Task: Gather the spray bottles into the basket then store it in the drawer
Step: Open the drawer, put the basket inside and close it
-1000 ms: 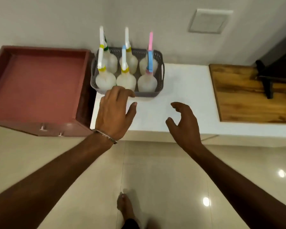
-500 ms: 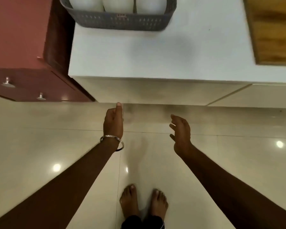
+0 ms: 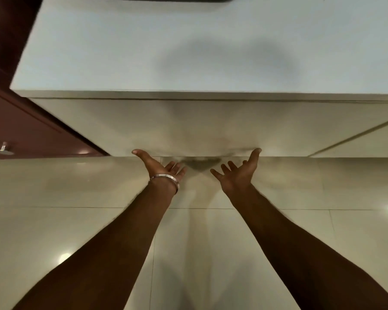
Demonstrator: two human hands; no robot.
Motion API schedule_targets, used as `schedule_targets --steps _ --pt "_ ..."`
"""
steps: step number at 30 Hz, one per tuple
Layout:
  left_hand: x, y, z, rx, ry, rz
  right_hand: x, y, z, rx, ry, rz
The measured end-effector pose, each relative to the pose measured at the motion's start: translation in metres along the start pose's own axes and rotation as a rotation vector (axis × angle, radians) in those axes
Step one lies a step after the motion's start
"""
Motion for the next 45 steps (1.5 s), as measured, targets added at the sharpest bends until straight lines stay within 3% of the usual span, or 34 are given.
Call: schedule_targets --steps 6,12,29,45 --pt "-0.030 0.025 -0.001 0.085 0.023 -0.202 -0.026 0.027 0.019 -0.180 0.005 -0.155" --pt "-0.034 0.030 -0.001 0.079 -0.004 -0.270 -0.027 0.033 0.023 -0.232 0.057 -0.225" --pt "0.021 -0.076 -0.056 0.133 0.006 -0.199 0.055 -0.069 0.056 -0.201 0.110 -0.084" --pt "0.072 -0.172 -0.110 0.154 -0.011 -0.181 0.130 -0.159 0.080 -0.193 0.111 -0.051"
Point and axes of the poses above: each hand's wrist, its own x-axis away from the middle knuckle, its own y-axis out of the palm, z = x × y, the point moved 7 cm from there along -x, towards the middle knuckle, and after that the axes turned 9 degrees about -y, right-handed, at the moved point
